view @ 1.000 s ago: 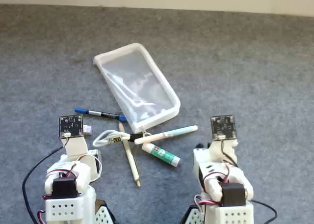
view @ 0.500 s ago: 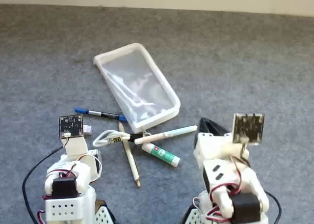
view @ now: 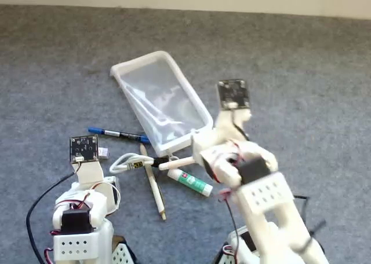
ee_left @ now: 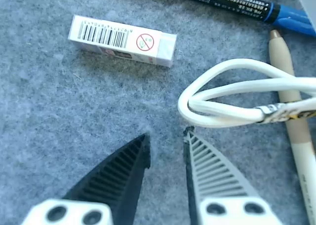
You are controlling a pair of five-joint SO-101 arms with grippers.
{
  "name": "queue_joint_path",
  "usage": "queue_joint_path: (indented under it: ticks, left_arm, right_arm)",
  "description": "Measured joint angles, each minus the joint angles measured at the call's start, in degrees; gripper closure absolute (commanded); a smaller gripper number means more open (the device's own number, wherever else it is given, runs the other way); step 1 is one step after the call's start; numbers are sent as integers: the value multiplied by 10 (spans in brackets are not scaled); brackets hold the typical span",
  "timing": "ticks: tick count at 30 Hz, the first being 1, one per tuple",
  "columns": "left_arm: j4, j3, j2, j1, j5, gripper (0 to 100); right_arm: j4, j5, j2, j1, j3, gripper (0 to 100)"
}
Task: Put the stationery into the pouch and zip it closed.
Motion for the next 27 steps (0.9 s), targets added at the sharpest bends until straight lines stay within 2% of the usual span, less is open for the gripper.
queue_joint_path:
  ticks: [4, 13, 21, 27]
  left_arm:
    - [0, 0, 0, 0, 0, 885]
    - [0, 0, 0, 0, 0, 885]
    - [0, 0, 0, 0, 0, 885]
    - [0, 0, 0, 0, 0, 885]
  right_arm:
    - [-63, -47, 130, -21, -18, 993]
    - [-83, -55, 378, -29, -149, 993]
    - [-83, -55, 425, -79, -168, 993]
    - [-80, -55, 424, -86, -145, 994]
